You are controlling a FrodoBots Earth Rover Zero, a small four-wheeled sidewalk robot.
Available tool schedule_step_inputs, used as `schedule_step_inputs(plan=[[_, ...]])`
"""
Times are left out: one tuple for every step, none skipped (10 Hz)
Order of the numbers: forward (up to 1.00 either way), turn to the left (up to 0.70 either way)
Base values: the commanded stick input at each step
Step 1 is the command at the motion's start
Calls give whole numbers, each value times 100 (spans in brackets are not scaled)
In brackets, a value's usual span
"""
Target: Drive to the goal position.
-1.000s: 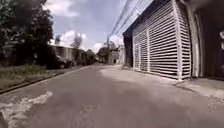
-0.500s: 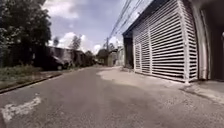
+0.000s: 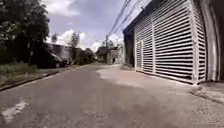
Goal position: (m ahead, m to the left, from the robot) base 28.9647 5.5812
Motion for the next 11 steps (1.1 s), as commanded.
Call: schedule_step_inputs(plan=[[70,0],[70,0],[70,0],[70,0],[70,0],[70,0],[70,1],[70,2],[70,1],[70,0],[70,0]])
